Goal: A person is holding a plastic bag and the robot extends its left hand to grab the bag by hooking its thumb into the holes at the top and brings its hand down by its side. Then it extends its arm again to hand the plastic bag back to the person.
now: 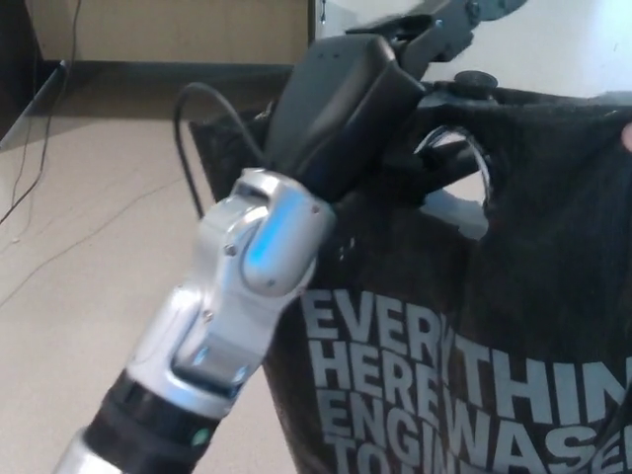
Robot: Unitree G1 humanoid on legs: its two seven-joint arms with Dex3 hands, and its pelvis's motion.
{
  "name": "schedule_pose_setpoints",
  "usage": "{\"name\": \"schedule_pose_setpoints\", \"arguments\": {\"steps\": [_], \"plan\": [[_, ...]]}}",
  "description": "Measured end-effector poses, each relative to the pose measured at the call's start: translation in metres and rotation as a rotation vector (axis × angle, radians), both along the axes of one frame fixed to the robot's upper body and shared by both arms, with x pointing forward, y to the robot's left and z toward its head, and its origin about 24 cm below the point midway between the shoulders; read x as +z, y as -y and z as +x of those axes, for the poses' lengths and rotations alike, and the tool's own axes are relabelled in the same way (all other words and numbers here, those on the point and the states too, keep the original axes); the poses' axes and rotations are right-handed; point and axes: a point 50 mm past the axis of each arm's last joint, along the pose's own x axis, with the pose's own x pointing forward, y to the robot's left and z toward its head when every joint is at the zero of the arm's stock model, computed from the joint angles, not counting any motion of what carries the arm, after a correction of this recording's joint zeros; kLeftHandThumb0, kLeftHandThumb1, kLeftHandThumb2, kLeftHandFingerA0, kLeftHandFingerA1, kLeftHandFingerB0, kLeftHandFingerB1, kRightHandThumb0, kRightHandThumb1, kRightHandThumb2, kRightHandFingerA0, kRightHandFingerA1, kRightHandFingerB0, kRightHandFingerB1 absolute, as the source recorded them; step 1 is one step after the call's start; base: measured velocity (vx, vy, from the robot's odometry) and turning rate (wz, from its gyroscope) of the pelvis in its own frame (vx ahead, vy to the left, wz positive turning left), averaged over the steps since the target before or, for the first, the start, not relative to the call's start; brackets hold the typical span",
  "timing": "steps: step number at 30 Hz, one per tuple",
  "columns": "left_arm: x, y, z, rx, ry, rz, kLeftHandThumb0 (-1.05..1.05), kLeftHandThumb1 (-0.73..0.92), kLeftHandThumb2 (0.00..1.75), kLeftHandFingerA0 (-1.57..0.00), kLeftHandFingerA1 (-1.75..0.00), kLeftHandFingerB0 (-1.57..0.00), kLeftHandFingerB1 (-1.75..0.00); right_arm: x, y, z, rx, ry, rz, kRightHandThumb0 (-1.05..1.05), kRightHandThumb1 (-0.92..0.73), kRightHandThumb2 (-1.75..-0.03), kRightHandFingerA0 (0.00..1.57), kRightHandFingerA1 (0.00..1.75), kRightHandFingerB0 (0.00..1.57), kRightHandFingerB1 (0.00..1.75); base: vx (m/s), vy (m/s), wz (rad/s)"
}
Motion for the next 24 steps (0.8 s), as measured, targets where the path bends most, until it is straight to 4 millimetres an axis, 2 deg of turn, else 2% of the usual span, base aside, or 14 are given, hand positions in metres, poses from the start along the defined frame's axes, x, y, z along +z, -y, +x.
{"name": "schedule_pose_setpoints", "arguments": {"steps": [2,3,4,5,7,9,10,11,15,16,17,19,20,24], "plan": [[-0.001,0.006,0.006,-0.002,-0.003,-0.007,-0.2,0.76,0.63,-1.16,-1.01,-0.61,-0.38,0.0,0.0,0.0,0.0,0.002,0.0,-0.38,-0.58,-0.78,0.7,0.61,0.49,0.5,0.0,0.0,0.0],[-0.001,0.01,0.008,-0.005,-0.003,-0.012,-0.21,0.76,0.62,-1.0,-1.55,-0.83,-0.48,0.001,0.0,0.001,0.001,0.005,0.001,-0.38,-0.59,-0.77,0.7,0.58,0.5,0.5,0.0,0.0,0.0],[-0.002,0.012,0.009,-0.006,-0.002,-0.015,-0.19,0.74,0.66,-0.98,-1.71,-0.91,-0.58,0.001,0.0,0.001,0.001,0.006,0.001,-0.37,-0.58,-0.77,0.69,0.58,0.51,0.5,0.0,0.0,0.0],[-0.002,0.017,0.011,-0.006,0.0,-0.022,-0.19,0.74,0.66,-0.98,-1.71,-0.91,-0.58,0.001,0.0,0.001,0.002,0.008,0.001,-0.37,-0.58,-0.77,0.69,0.58,0.51,0.5,0.0,0.0,0.0],[-0.004,0.023,0.013,-0.006,0.001,-0.032,-0.13,0.74,0.72,-0.93,-1.74,-0.8,-1.09,0.001,0.0,0.001,0.002,0.008,0.001,-0.38,-0.59,-0.77,0.69,0.58,0.5,0.51,0.0,0.0,0.0],[-0.008,0.03,0.013,-0.004,0.001,-0.041,-0.14,0.74,0.75,-0.91,-1.75,-0.79,-1.18,0.001,0.0,0.0,0.002,0.006,0.001,-0.38,-0.58,-0.77,0.7,0.58,0.51,0.51,0.0,0.0,0.0],[-0.01,0.033,0.014,-0.001,0.0,-0.044,-0.11,0.75,0.75,-0.89,-1.75,-0.73,-1.3,0.001,0.0,0.001,0.002,0.006,0.001,-0.37,-0.59,-0.77,0.7,0.58,0.51,0.51,0.0,0.0,0.0],[-0.011,0.035,0.015,0.001,0.001,-0.049,-0.11,0.77,0.71,-0.89,-1.73,-0.7,-1.22,0.001,0.0,0.001,0.002,0.007,0.001,-0.37,-0.59,-0.77,0.7,0.58,0.51,0.51,0.0,0.0,0.0],[-0.014,0.043,0.016,0.011,0.017,-0.068,-0.15,0.79,0.71,-0.88,-1.75,-0.68,-1.25,0.001,-0.001,0.002,0.004,0.011,0.001,-0.37,-0.6,-0.77,0.71,0.58,0.51,0.51,0.0,0.0,0.0],[-0.015,0.044,0.015,0.015,0.024,-0.073,-0.15,0.78,0.72,-0.9,-1.73,-0.75,-1.08,0.001,-0.001,0.001,0.004,0.01,0.001,-0.31,-0.69,-0.6,0.77,0.48,0.55,0.41,0.0,0.0,0.0],[-0.016,0.044,0.015,0.017,0.032,-0.078,-0.15,0.78,0.72,-0.9,-1.73,-0.75,-1.08,0.001,-0.001,0.001,0.004,0.009,0.001,-0.31,-0.69,-0.6,0.77,0.48,0.55,0.41,0.0,0.0,0.0],[-0.017,0.046,0.013,0.02,0.054,-0.085,-0.14,0.81,0.73,-0.89,-1.75,-0.7,-1.2,0.001,-0.001,0.0,0.004,0.005,0.001,-0.3,-0.69,-0.6,0.77,0.48,0.58,0.42,0.0,0.0,0.0],[-0.017,0.046,0.012,0.022,0.07,-0.091,-0.12,0.79,0.74,-0.86,-1.75,-0.63,-1.39,0.0,0.0,-0.001,0.003,0.002,0.001,-0.3,-0.69,-0.6,0.78,0.49,0.59,0.42,0.0,0.0,0.0],[-0.02,0.044,0.01,0.038,0.112,-0.106,-0.1,0.74,0.75,-0.88,-1.73,-0.63,-1.44,-0.002,0.0,-0.005,0.001,-0.008,0.001,-0.29,-0.69,-0.6,0.78,0.48,0.59,0.42,0.0,0.0,0.0]]}}
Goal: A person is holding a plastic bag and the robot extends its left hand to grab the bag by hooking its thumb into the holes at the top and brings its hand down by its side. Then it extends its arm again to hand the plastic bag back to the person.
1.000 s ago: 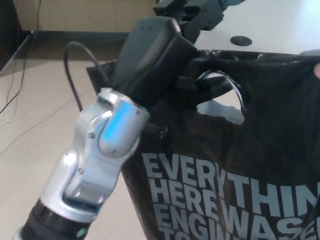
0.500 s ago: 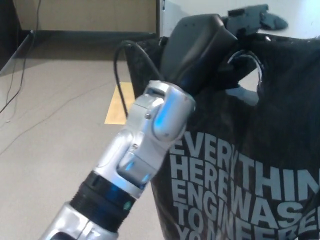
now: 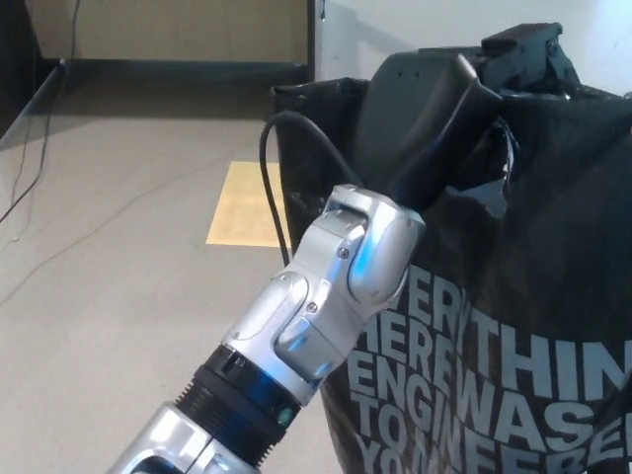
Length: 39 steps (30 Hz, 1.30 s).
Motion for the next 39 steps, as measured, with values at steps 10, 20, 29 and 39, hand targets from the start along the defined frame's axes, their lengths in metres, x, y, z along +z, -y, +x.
{"name": "schedule_pose_setpoints", "arguments": {"steps": [10,20,29,39], "plan": [[-0.001,-0.019,0.003,0.092,0.148,-0.009,-0.3,0.6,0.95,-1.24,-1.42,-0.7,-1.11,0.001,0.0,0.001,0.003,0.004,0.001,-0.31,-0.7,-0.61,0.79,0.48,0.62,0.43,0.0,0.0,0.0],[0.008,-0.047,0.004,0.178,0.299,-0.065,-0.11,0.54,1.06,-1.22,-1.35,-0.77,-1.07,0.002,-0.002,0.005,0.015,0.009,0.0,-0.3,-0.7,-0.61,0.8,0.49,0.63,0.44,0.0,0.0,0.0],[0.009,-0.092,-0.003,0.254,0.36,-0.105,-0.14,0.69,0.8,-0.96,-1.71,-0.71,-1.2,0.001,0.0,0.001,0.028,-0.011,-0.007,-0.31,-0.7,-0.61,0.81,0.5,0.66,0.45,0.0,0.0,0.0],[0.024,-0.135,-0.016,0.316,0.459,-0.133,-0.09,0.68,0.84,-0.91,-1.61,-0.77,-1.12,0.001,0.002,0.001,0.043,-0.022,-0.017,-0.32,-0.69,-0.61,0.83,0.52,0.66,0.46,0.0,0.0,0.0]]}}
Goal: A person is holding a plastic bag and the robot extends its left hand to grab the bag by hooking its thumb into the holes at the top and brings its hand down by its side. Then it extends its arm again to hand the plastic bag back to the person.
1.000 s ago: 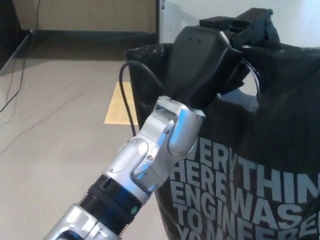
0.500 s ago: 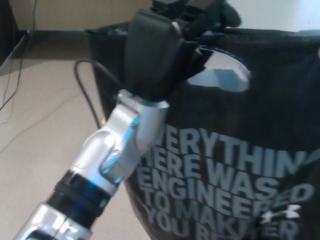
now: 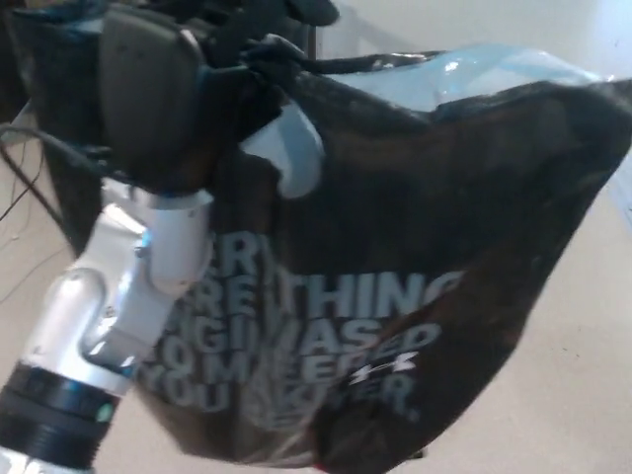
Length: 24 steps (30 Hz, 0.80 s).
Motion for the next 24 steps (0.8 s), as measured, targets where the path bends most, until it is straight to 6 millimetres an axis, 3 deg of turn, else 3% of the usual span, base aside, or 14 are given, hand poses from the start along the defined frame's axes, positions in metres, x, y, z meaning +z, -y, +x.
{"name": "schedule_pose_setpoints", "arguments": {"steps": [1,3,4,5,6,7,9,14,17,18,21,22,23,24], "plan": [[0.001,-0.004,-0.001,0.005,0.009,-0.002,-0.14,0.66,0.81,-1.03,-1.6,-0.81,-1.09,0.0,0.0,-0.001,0.0,-0.002,0.0,-0.32,-0.7,-0.61,0.82,0.52,0.67,0.46,0.0,0.0,0.0],[0.003,-0.012,-0.004,0.018,0.028,0.001,-0.14,0.68,0.79,-1.05,-1.67,-0.8,-1.16,0.0,0.0,-0.001,0.0,-0.002,0.0,-0.32,-0.7,-0.61,0.82,0.52,0.66,0.45,0.0,0.0,0.0],[0.004,-0.016,-0.006,0.022,0.037,0.0,-0.11,0.69,0.84,-0.92,-1.68,-0.75,-1.18,0.0,0.0,-0.001,0.001,-0.002,0.0,-0.31,-0.7,-0.61,0.82,0.52,0.65,0.45,0.0,0.0,0.0],[0.005,-0.019,-0.007,0.023,0.043,-0.003,-0.07,0.52,1.0,-1.12,-1.59,-0.84,-1.19,0.0,0.0,-0.001,0.001,-0.003,-0.001,-0.31,-0.7,-0.61,0.82,0.52,0.66,0.45,0.0,0.0,0.0],[0.005,-0.024,-0.01,0.026,0.051,-0.004,-0.07,0.52,1.0,-1.12,-1.59,-0.84,-1.19,0.0,0.0,-0.001,0.002,-0.003,0.0,-0.31,-0.7,-0.61,0.82,0.52,0.66,0.45,0.0,0.0,0.0],[0.005,-0.028,-0.013,0.03,0.057,-0.004,-0.07,0.6,0.95,-0.98,-1.71,-0.76,-1.22,-0.001,0.0,-0.001,0.003,-0.005,0.0,-0.32,-0.7,-0.61,0.82,0.52,0.66,0.45,0.0,0.0,0.0],[0.003,-0.037,-0.018,0.041,0.065,-0.004,-0.06,0.62,0.94,-1.01,-1.58,-0.8,-1.15,-0.001,0.0,-0.002,0.002,-0.011,-0.001,-0.3,-0.7,-0.61,0.81,0.51,0.65,0.45,0.0,0.0,0.0],[-0.003,-0.059,-0.026,0.069,0.063,0.015,-0.09,0.68,0.83,-1.02,-1.63,-0.8,-1.14,-0.001,0.0,-0.001,0.005,-0.013,-0.001,-0.31,-0.69,-0.61,0.81,0.52,0.66,0.46,0.0,0.0,0.0],[-0.018,-0.074,-0.034,0.1,0.033,0.008,-0.11,0.68,0.83,-1.07,-1.61,-0.82,-1.21,-0.002,0.001,-0.003,0.003,-0.018,-0.004,-0.31,-0.69,-0.61,0.82,0.52,0.66,0.46,0.0,0.0,0.0],[-0.023,-0.079,-0.037,0.113,0.018,0.003,-0.13,0.58,1.02,-1.29,-1.34,-0.86,-1.05,-0.002,0.002,-0.004,0.002,-0.02,-0.005,-0.32,-0.69,-0.61,0.81,0.51,0.64,0.45,0.0,0.0,0.0],[-0.043,-0.094,-0.043,0.14,-0.042,-0.011,-0.17,0.6,1.01,-1.28,-1.33,-0.85,-1.03,-0.003,0.002,-0.006,0.0,-0.027,-0.006,-0.31,-0.69,-0.61,0.82,0.52,0.65,0.45,0.0,0.0,0.0],[-0.051,-0.099,-0.045,0.146,-0.069,-0.016,-0.04,0.67,0.82,-1.07,-1.51,-0.84,-1.14,-0.003,0.002,-0.007,-0.002,-0.03,-0.007,-0.31,-0.69,-0.61,0.83,0.52,0.65,0.45,0.0,0.0,0.0],[-0.058,-0.103,-0.048,0.153,-0.089,-0.018,0.0,0.59,0.94,-1.08,-1.5,-0.85,-1.17,-0.003,0.002,-0.007,0.0,-0.033,-0.007,-0.31,-0.69,-0.61,0.83,0.52,0.65,0.45,0.0,0.0,0.0],[-0.063,-0.106,-0.051,0.16,-0.103,-0.021,0.0,0.59,0.94,-1.08,-1.5,-0.85,-1.17,-0.004,0.002,-0.007,0.001,-0.035,-0.008,-0.31,-0.69,-0.61,0.83,0.52,0.65,0.45,0.0,0.0,0.0]]}}
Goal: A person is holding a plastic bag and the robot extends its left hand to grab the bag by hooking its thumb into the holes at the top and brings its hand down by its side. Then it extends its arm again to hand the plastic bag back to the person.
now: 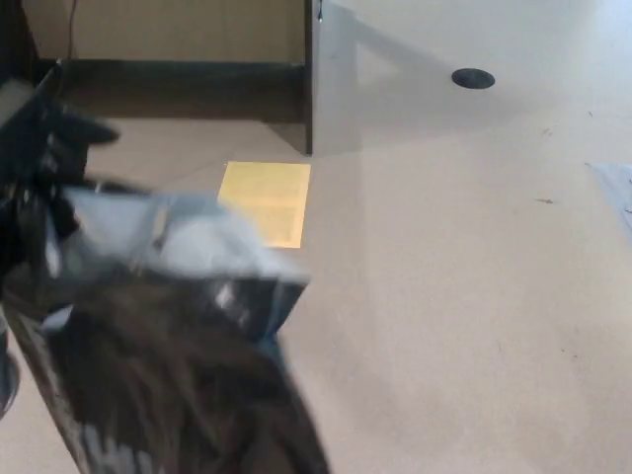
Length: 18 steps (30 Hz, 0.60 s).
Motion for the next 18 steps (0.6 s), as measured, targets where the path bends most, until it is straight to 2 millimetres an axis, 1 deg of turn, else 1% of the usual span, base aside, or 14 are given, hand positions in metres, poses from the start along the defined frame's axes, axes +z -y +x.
{"name": "schedule_pose_setpoints", "arguments": {"steps": [2,3,4,5,7,8,9,11,12,13,14,15,17,18], "plan": [[-0.015,-0.007,-0.008,0.015,-0.042,-0.016,0.01,0.59,0.95,-1.09,-1.47,-0.85,-1.15,0.0,0.0,0.0,0.001,-0.003,-0.001,-0.3,-0.69,-0.61,0.83,0.53,0.65,0.45,0.0,0.0,0.0],[-0.021,-0.009,-0.011,0.019,-0.054,-0.021,-0.05,0.64,0.83,-1.08,-1.49,-0.85,-1.12,0.0,0.0,0.0,0.001,-0.002,-0.001,-0.3,-0.69,-0.61,0.83,0.53,0.64,0.45,0.0,0.0,0.0],[-0.028,-0.011,-0.014,0.023,-0.073,-0.027,-0.15,0.73,0.72,-1.08,-1.58,-0.86,-1.14,0.0,0.0,0.001,0.001,-0.001,-0.001,-0.3,-0.69,-0.61,0.83,0.53,0.64,0.45,0.0,0.0,0.0],[-0.036,-0.014,-0.019,0.025,-0.095,-0.035,-0.15,0.73,0.72,-1.08,-1.58,-0.86,-1.14,0.0,0.0,0.002,0.001,0.0,-0.002,-0.3,-0.69,-0.61,0.83,0.53,0.64,0.45,0.0,0.0,0.0],[-0.046,-0.016,-0.026,0.031,-0.115,-0.052,-0.12,0.71,0.76,-1.07,-1.58,-0.84,-1.14,0.001,0.0,0.003,0.003,0.004,-0.002,-0.3,-0.69,-0.61,0.82,0.52,0.64,0.45,0.0,0.0,0.0],[-0.054,-0.018,-0.031,0.032,-0.134,-0.064,-0.1,0.65,0.82,-1.12,-1.46,-0.84,-1.13,0.001,0.0,0.004,0.004,0.005,-0.002,-0.3,-0.69,-0.61,0.83,0.52,0.65,0.45,0.0,0.0,0.0],[-0.059,-0.018,-0.034,0.03,-0.146,-0.069,-0.09,0.61,0.89,-1.11,-1.5,-0.86,-1.12,0.002,-0.001,0.005,0.005,0.007,-0.003,-0.31,-0.69,-0.61,0.83,0.52,0.66,0.45,0.0,0.0,0.0],[-0.068,-0.018,-0.041,0.028,-0.173,-0.077,-0.05,0.59,0.92,-1.1,-1.52,-0.86,-1.13,0.002,-0.001,0.006,0.006,0.008,-0.003,-0.31,-0.69,-0.61,0.82,0.51,0.66,0.45,0.0,0.0,0.0],[-0.076,-0.017,-0.045,0.027,-0.196,-0.082,0.01,0.55,1.04,-0.97,-1.63,-0.82,-1.22,0.002,-0.001,0.006,0.007,0.007,-0.004,-0.3,-0.69,-0.61,0.81,0.52,0.66,0.46,0.0,0.0,0.0],[-0.08,-0.017,-0.047,0.026,-0.207,-0.084,0.03,0.52,1.06,-0.94,-1.64,-0.8,-1.23,0.002,-0.001,0.006,0.007,0.006,-0.005,-0.3,-0.68,-0.61,0.82,0.52,0.66,0.46,0.0,0.0,0.0],[-0.095,-0.018,-0.051,0.032,-0.256,-0.091,0.03,0.52,1.06,-0.94,-1.64,-0.8,-1.23,0.002,-0.001,0.006,0.008,0.005,-0.005,-0.3,-0.68,-0.61,0.82,0.52,0.66,0.46,0.0,0.0,0.0],[-0.103,-0.019,-0.054,0.038,-0.289,-0.092,0.04,0.49,1.07,-0.92,-1.66,-0.79,-1.15,0.002,-0.001,0.006,0.008,0.004,-0.005,-0.3,-0.69,-0.61,0.82,0.52,0.66,0.46,0.0,0.0,0.0],[-0.119,-0.022,-0.056,0.054,-0.349,-0.095,0.01,0.52,1.04,-0.94,-1.66,-0.8,-1.13,0.001,-0.001,0.005,0.008,0.002,-0.006,-0.3,-0.69,-0.61,0.82,0.52,0.65,0.46,0.0,0.0,0.0],[-0.129,-0.024,-0.058,0.069,-0.387,-0.097,-0.01,0.54,1.06,-1.21,-1.33,-0.83,-1.04,0.001,-0.001,0.005,0.009,0.001,-0.006,-0.3,-0.68,-0.61,0.83,0.53,0.66,0.46,0.0,0.0,0.0]]}}
